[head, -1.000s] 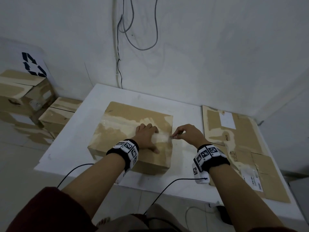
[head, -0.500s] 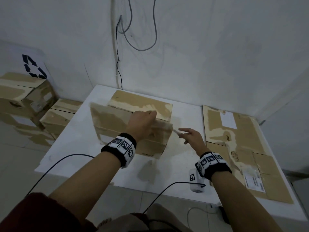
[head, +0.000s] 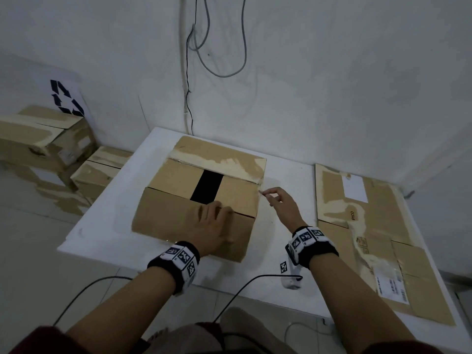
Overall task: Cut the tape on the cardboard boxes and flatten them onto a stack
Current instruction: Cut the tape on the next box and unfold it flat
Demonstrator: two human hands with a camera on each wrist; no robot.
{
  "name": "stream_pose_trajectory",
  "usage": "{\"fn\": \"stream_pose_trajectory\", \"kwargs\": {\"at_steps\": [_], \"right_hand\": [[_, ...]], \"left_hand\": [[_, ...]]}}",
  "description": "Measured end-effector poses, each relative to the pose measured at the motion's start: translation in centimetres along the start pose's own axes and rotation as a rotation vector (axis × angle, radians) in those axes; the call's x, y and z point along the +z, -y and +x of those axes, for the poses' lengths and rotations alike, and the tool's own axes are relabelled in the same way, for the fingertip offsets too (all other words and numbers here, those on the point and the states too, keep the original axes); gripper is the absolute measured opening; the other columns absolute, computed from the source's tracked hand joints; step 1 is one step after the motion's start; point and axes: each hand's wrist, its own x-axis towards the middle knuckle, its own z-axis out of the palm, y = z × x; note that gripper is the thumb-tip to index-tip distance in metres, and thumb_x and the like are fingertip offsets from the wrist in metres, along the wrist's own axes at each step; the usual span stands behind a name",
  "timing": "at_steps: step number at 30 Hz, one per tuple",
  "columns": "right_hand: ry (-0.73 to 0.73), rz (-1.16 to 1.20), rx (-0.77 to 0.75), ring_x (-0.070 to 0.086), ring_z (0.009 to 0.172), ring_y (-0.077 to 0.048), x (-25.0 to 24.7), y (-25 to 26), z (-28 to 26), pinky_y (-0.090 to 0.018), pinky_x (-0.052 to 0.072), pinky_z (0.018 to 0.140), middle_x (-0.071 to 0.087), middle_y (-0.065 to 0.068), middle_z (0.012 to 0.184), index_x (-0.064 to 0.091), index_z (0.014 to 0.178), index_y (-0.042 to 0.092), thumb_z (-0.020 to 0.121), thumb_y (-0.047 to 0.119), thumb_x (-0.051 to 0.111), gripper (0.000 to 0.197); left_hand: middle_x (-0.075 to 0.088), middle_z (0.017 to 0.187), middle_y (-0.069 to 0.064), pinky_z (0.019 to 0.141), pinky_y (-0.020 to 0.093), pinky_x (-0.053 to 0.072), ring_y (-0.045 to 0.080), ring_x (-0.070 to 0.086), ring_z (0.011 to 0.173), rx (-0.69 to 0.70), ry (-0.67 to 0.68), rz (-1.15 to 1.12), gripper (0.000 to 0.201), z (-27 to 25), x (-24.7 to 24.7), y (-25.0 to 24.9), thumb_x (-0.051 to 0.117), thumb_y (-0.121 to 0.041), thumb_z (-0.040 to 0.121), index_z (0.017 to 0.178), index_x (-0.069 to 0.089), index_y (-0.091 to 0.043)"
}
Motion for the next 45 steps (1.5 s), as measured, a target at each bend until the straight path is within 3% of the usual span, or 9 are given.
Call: {"fn": "stream_pose_trajectory", "kwargs": {"at_steps": [5, 9, 12, 16, 20, 24, 31, 36, 45], "right_hand": [[-0.013, -0.049, 0.037, 0.063, 0.089, -0.020, -0.3, -0.8, 0.3, -0.023, 0.040, 0.061, 0.067, -0.004, 0.094, 0.061, 0.103, 0.028, 0.094, 0.039, 0.061, 0.014], [-0.029, -0.119, 0.015, 0.060, 0.084, -0.017, -0.4, -1.1, 1.3, -0.038, 0.050, 0.077, 0.065, 0.001, 0.091, 0.063, 0.095, 0.033, 0.092, 0.043, 0.061, 0.011], [-0.060, -0.180, 0.040, 0.058, 0.087, -0.015, -0.5, -0.7, 1.9, -0.045, 0.045, 0.091, 0.062, 0.007, 0.089, 0.063, 0.097, 0.032, 0.092, 0.047, 0.059, 0.016], [-0.091, -0.249, 0.053, 0.055, 0.087, -0.014, -1.0, 0.1, 2.3, -0.043, 0.038, 0.096, 0.059, 0.009, 0.086, 0.064, 0.097, 0.031, 0.091, 0.048, 0.059, 0.018], [-0.086, -0.192, 0.054, 0.056, 0.080, -0.008, -1.2, -0.3, 3.0, -0.037, 0.042, 0.083, 0.058, 0.014, 0.082, 0.062, 0.091, 0.037, 0.085, 0.050, 0.066, 0.015], [-0.143, -0.059, 0.066, 0.054, 0.073, -0.011, -1.7, -0.4, 3.3, -0.028, 0.041, 0.063, 0.061, 0.005, 0.081, 0.062, 0.089, 0.035, 0.090, 0.048, 0.061, 0.013], [-0.187, 0.009, 0.125, 0.056, 0.065, -0.009, -0.7, -0.2, 5.4, -0.028, 0.040, 0.061, 0.066, -0.001, 0.070, 0.063, 0.091, 0.020, 0.096, 0.041, 0.056, 0.022], [-0.130, 0.044, 0.146, 0.051, 0.060, -0.006, -0.1, -0.1, 6.4, -0.024, 0.036, 0.060, 0.063, 0.003, 0.068, 0.064, 0.094, 0.016, 0.097, 0.036, 0.055, 0.021], [0.040, 0.089, 0.273, 0.043, 0.062, -0.010, -0.5, 0.2, 7.3, -0.021, 0.034, 0.051, 0.057, 0.009, 0.070, 0.063, 0.087, 0.002, 0.097, 0.027, 0.057, 0.027]], "left_hand": [[0.029, 0.129, 0.009, 0.105, 0.045, 0.026, 0.030, 0.029, 0.125, -0.072, 0.069, -0.024, 0.075, 1.2, -1.4, -1.8, 0.075, -0.030, 0.070, 0.129, 0.028, -0.022], [0.023, 0.143, 0.016, 0.108, 0.051, 0.030, 0.040, 0.027, 0.132, -0.194, 0.404, -0.022, 0.077, 4.3, -5.4, -2.6, 0.076, -0.040, 0.076, 0.134, 0.031, -0.015], [0.042, 0.141, 0.017, 0.094, 0.037, 0.042, 0.034, 0.047, 0.123, -0.227, 0.481, -0.113, 0.068, 7.6, -8.0, -3.3, 0.064, -0.047, 0.087, 0.136, 0.042, -0.005], [0.050, 0.136, 0.020, 0.089, 0.033, 0.043, 0.033, 0.052, 0.120, -0.360, 0.329, -0.562, 0.058, 11.1, -8.8, -3.8, 0.060, -0.032, 0.093, 0.135, 0.044, 0.006], [0.060, 0.106, 0.017, 0.073, 0.029, 0.041, 0.026, 0.052, 0.078, -0.604, 0.165, -1.378, 0.054, 13.8, -6.7, -3.8, 0.063, -0.022, 0.091, 0.136, 0.047, 0.004], [0.054, 0.131, 0.013, 0.096, 0.026, 0.045, 0.020, 0.054, 0.108, -0.761, 0.060, -1.812, 0.049, 15.5, -4.8, -4.2, 0.065, -0.018, 0.089, 0.134, 0.049, -0.003], [0.061, 0.097, 0.011, 0.060, 0.024, 0.059, 0.018, 0.061, 0.079, -0.817, -0.021, -1.963, 0.023, 17.0, -3.6, -4.5, 0.062, -0.007, 0.091, 0.112, 0.055, -0.003], [0.064, 0.093, 0.011, 0.061, 0.022, 0.057, 0.018, 0.062, 0.079, -0.812, -0.033, -1.973, 0.004, 17.5, -2.8, -4.3, 0.058, -0.005, 0.094, 0.089, 0.058, -0.004], [0.065, 0.086, 0.009, 0.060, 0.021, 0.058, 0.016, 0.062, 0.072, -0.741, -0.048, -1.929, 0.009, 17.6, -1.5, -4.0, 0.062, -0.008, 0.092, 0.090, 0.062, 0.001]]}}
